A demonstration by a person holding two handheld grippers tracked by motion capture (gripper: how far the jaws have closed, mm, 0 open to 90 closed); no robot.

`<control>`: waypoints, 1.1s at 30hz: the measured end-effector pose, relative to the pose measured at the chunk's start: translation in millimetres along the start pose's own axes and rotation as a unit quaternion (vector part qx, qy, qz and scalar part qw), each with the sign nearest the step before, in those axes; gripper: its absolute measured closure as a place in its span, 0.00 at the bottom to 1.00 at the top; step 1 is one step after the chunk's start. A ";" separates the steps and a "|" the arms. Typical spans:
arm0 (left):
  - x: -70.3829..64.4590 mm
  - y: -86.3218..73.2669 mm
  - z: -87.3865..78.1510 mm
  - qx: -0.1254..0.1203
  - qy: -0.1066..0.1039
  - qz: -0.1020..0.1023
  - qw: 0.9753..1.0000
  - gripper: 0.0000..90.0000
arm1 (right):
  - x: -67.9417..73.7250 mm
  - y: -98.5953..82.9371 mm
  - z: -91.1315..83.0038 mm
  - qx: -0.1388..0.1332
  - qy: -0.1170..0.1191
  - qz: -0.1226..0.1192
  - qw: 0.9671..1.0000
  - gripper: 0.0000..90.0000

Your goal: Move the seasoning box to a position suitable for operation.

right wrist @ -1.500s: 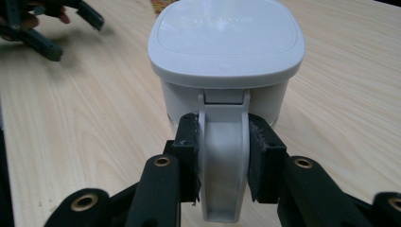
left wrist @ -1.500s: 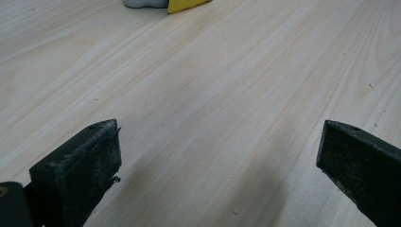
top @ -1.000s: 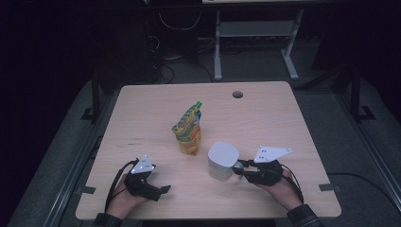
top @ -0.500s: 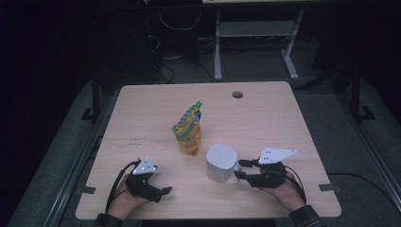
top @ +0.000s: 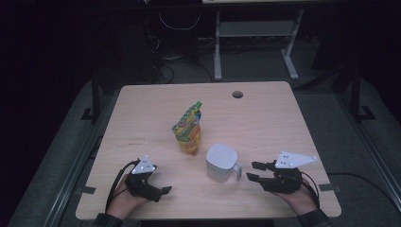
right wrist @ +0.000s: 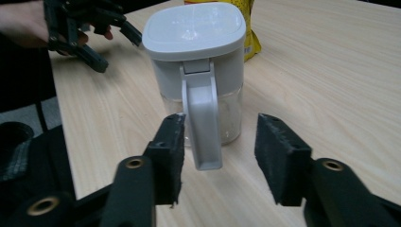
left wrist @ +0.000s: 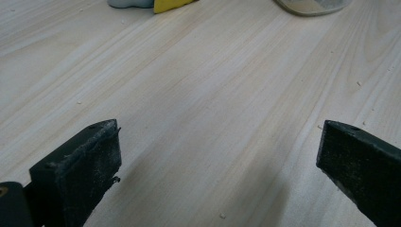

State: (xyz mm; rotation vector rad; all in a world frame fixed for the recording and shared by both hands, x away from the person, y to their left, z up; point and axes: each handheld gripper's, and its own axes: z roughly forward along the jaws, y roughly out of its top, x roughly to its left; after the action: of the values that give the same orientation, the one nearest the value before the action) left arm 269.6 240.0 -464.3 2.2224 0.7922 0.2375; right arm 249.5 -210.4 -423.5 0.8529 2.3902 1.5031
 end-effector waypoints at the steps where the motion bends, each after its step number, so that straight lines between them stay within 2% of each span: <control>1: -0.3 -0.2 0.5 -0.003 0.000 -0.003 1.000 0.00 | 0.6 -1.0 -2.1 -0.001 0.002 0.004 1.000 0.64; 3: -0.2 -0.5 0.6 -0.003 -0.001 -0.005 1.000 0.00 | 2.5 -3.9 -4.5 0.001 0.008 0.008 1.000 0.70; 5: 0.2 -0.5 0.8 -0.003 -0.001 -0.005 1.000 0.00 | 5.5 -6.8 -4.7 0.003 0.014 0.009 1.000 0.80; 7: 0.5 -0.7 0.7 0.000 -0.002 -0.003 1.000 0.00 | 11.0 -8.7 -2.2 0.012 0.025 -0.003 1.000 0.95; 8: 0.5 -0.7 0.7 0.000 -0.002 -0.003 1.000 0.00 | 11.0 -8.7 -2.2 0.012 0.025 -0.003 1.000 0.95; 9: 0.4 -0.6 0.6 0.002 -0.002 -0.001 1.000 0.00 | 15.1 -8.7 0.7 0.017 0.036 -0.007 0.999 1.00; 15: -1.4 -0.8 -0.1 0.001 -0.001 0.000 1.000 0.00 | 24.5 -7.2 18.4 0.041 0.046 -0.033 0.998 1.00; 23: -2.1 -0.3 0.8 0.004 -0.003 0.004 1.000 0.00 | 24.1 -5.3 35.3 0.058 0.048 -0.036 0.997 1.00; 33: -3.1 -0.9 0.5 0.004 -0.004 0.004 1.000 0.00 | 15.3 -5.7 36.5 0.059 0.038 -0.029 0.997 1.00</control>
State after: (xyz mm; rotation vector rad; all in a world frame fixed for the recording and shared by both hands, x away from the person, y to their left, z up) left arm 266.9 238.3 -465.1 2.2332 0.7817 0.2295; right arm 251.2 -175.8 -443.4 0.7545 2.5563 1.4100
